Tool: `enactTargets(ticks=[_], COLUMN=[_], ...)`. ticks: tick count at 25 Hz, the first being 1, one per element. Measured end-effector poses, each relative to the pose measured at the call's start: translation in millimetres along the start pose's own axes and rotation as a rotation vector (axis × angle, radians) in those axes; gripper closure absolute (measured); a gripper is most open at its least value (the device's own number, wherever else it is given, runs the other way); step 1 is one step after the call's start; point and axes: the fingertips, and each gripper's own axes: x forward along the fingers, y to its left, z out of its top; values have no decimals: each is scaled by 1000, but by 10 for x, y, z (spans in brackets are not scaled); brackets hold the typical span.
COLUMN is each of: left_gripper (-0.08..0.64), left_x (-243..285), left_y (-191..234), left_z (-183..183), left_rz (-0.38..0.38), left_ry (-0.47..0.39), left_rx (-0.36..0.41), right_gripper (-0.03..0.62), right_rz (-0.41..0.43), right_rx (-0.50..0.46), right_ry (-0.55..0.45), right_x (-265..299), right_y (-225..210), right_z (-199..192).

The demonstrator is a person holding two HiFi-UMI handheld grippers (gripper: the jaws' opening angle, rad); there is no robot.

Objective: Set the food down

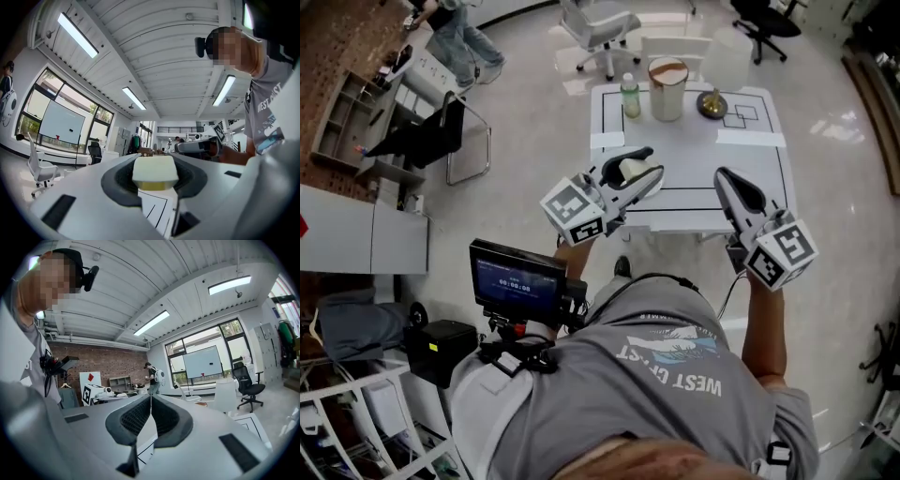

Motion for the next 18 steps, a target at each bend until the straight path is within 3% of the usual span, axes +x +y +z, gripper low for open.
enactTargets(ticks=[8,18], left_gripper=[407,407], left_x=[4,-92], left_y=[414,955], left_z=[167,-36], left_rz=[-71,-92], left_ry=[-11,30], left_rx=[14,3], right_gripper=[584,584], right_rz=[-70,-122], right_rx=[-36,6], right_ry=[-22,21], right_x=[345,911], right_y=[-72,-145], right_z=[198,4])
